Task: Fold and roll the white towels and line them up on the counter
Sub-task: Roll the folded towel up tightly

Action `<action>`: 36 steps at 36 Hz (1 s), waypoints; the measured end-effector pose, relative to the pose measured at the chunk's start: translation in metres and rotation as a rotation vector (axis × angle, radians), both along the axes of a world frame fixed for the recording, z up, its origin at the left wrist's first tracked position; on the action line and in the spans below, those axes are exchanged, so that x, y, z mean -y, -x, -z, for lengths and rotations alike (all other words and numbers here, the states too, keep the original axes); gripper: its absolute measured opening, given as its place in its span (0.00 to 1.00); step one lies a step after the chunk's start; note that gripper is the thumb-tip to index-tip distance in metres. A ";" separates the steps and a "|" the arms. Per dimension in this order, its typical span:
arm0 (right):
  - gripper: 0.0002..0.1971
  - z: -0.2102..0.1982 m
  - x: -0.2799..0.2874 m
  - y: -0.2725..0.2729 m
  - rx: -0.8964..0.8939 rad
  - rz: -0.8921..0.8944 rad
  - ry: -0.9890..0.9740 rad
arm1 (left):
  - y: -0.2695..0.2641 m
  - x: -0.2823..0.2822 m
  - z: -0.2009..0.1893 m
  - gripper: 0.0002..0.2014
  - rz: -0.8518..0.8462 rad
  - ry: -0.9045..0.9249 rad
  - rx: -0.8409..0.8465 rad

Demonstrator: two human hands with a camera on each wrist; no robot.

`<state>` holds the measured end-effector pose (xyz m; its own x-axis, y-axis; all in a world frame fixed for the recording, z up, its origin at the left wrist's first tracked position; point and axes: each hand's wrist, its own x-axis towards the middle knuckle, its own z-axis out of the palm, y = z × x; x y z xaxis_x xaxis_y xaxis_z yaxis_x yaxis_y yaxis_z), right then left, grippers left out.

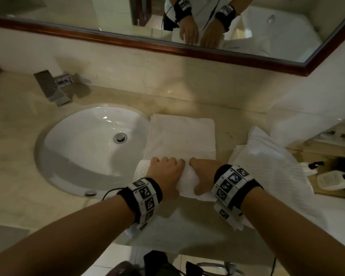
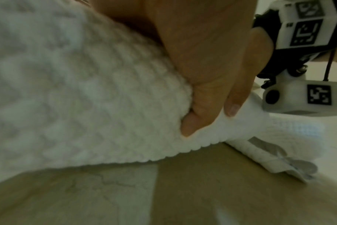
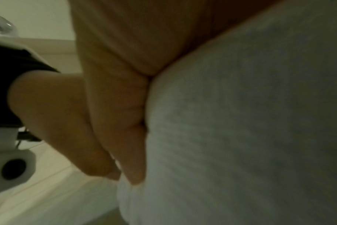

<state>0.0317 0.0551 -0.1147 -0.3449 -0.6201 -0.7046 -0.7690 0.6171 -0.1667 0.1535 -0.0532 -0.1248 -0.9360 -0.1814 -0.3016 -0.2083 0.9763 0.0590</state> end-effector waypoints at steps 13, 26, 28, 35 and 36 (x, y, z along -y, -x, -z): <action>0.44 0.004 0.015 -0.022 -0.167 -0.070 0.067 | 0.032 0.023 0.001 0.32 -0.089 -0.283 0.403; 0.39 0.009 0.021 -0.022 -0.293 0.009 0.114 | 0.040 0.033 -0.005 0.39 -0.061 -0.169 0.303; 0.37 0.000 0.024 -0.017 -0.256 0.024 0.103 | 0.035 0.029 -0.008 0.43 0.002 -0.125 0.240; 0.38 -0.006 0.021 -0.004 0.008 0.127 -0.057 | 0.032 0.020 -0.004 0.55 0.126 -0.051 0.204; 0.37 -0.006 0.021 -0.004 0.001 0.143 -0.050 | 0.035 0.019 -0.004 0.53 0.144 -0.042 0.196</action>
<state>0.0356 0.0339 -0.1084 -0.4264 -0.5286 -0.7340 -0.6722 0.7282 -0.1339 0.1183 -0.0725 -0.1208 -0.8740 -0.0338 -0.4847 -0.0785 0.9943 0.0721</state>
